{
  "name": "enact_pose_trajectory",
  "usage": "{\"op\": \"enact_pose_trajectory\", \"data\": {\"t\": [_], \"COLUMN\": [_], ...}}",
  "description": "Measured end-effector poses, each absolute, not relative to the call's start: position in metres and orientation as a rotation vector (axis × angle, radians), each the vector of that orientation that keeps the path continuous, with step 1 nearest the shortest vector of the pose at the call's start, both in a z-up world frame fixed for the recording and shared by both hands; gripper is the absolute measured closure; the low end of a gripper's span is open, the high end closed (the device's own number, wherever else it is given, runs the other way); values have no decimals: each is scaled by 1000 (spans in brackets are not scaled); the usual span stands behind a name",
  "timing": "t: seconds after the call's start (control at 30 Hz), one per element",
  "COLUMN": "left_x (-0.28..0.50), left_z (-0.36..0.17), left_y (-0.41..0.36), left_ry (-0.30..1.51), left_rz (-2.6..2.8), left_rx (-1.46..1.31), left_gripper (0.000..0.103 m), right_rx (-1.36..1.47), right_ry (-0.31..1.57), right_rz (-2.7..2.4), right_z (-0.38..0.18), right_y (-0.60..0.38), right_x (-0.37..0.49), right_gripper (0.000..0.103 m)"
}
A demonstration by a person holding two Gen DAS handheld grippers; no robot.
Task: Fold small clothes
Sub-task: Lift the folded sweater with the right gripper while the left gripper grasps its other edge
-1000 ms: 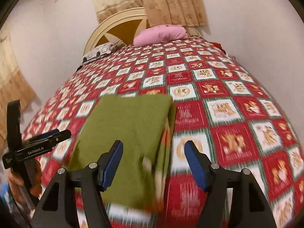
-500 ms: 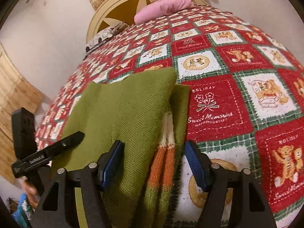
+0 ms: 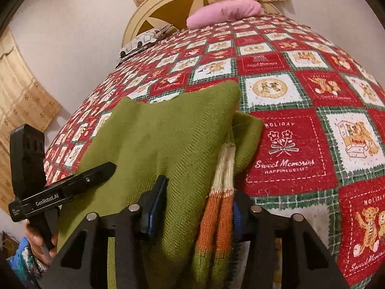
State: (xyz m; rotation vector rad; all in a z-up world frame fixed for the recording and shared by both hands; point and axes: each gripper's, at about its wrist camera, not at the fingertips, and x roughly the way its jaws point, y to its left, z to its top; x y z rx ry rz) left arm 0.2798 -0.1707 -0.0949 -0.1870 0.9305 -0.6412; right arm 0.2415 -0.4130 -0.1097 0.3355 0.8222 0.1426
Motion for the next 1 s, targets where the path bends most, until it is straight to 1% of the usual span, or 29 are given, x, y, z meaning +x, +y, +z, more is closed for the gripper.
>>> {"op": "enact_pose_trajectory", "data": {"t": [0.07,0.13,0.23,0.27,0.3,0.4,0.47,0.53,0.6,0.77,1.0], "left_x": [281,282,281,280,279,275,272,267,258,220,162], "left_z": [-96,-96,-95,-94,-93,-89,-85,-79,-72,-44,3], "left_y": [-171,-173,-179,-180,-181,-185,-188,-189,-190,-187,-169], "left_ry": [931,925,908,902,895,884,884,890,884,819,760], "left_rz": [-639,-624,-607,-602,-601,-579,-552,-523,-504,-481,-513], "left_rx": [-194,-181,-147,-136,-126,-85,-55,-34,-8,72,77], "left_gripper": [47,42,41,42,46,52,56,63,66,67,68], "right_rx": [355,381,390,372,355,236,157,126,139,107,130], "right_ry": [821,823,820,817,816,810,814,805,781,696,597], "right_rz": [145,147,149,137,127,58,9,-26,-32,-30,-39], "right_z": [-112,-113,-114,-112,-112,-102,-94,-84,-72,-27,22], "right_y": [-416,-418,-418,-416,-413,-394,-381,-371,-368,-341,-314], "right_x": [242,243,244,243,243,240,238,231,220,171,87], "right_gripper": [56,56,55,56,56,64,72,75,77,78,78]}}
